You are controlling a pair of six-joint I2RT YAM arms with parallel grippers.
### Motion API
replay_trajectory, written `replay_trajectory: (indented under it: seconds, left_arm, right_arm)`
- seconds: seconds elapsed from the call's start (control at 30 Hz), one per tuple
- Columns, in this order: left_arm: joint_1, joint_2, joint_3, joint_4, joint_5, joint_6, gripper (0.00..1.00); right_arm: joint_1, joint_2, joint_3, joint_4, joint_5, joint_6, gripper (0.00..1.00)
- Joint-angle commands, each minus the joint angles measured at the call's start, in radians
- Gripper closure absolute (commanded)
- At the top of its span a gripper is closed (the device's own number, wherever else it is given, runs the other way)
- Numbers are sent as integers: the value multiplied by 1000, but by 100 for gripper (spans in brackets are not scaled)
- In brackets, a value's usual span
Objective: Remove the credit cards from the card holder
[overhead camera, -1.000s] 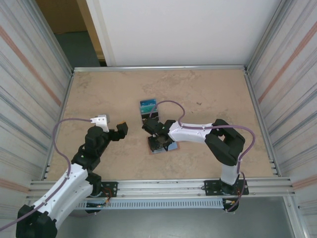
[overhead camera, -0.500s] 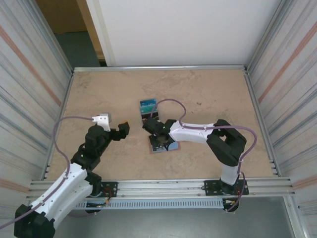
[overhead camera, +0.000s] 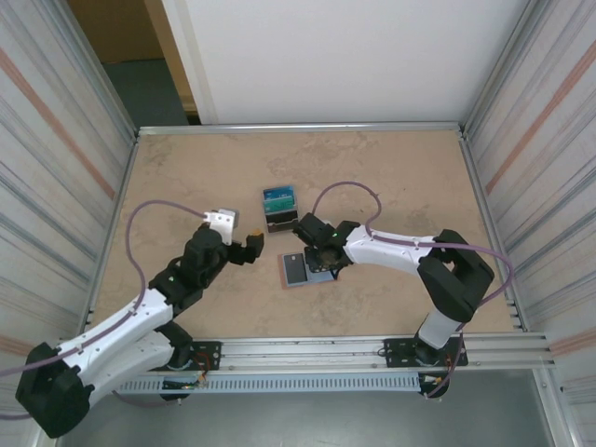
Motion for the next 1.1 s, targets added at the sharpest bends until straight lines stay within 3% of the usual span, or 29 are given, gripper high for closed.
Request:
replay_trajectory:
  seconds: [0.0, 0.37, 0.6, 0.8, 1.07]
  left_arm:
    - [-48, 64, 55, 9, -68, 63, 1]
    - [-107, 289, 132, -23, -49, 3, 1]
    - [-151, 403, 142, 3, -61, 20, 1]
    - [-162, 506, 159, 8, -61, -4, 1]
    - [-175, 602, 164, 20, -38, -20, 1]
  right_arm:
    - [-33, -60, -39, -3, -14, 45, 71]
    - [-138, -183, -136, 14, -42, 67, 71]
    - [-181, -254, -169, 153, -234, 42, 68]
    - [-184, -212, -169, 256, -374, 46, 65]
    - [-187, -81, -169, 373, -512, 70, 70]
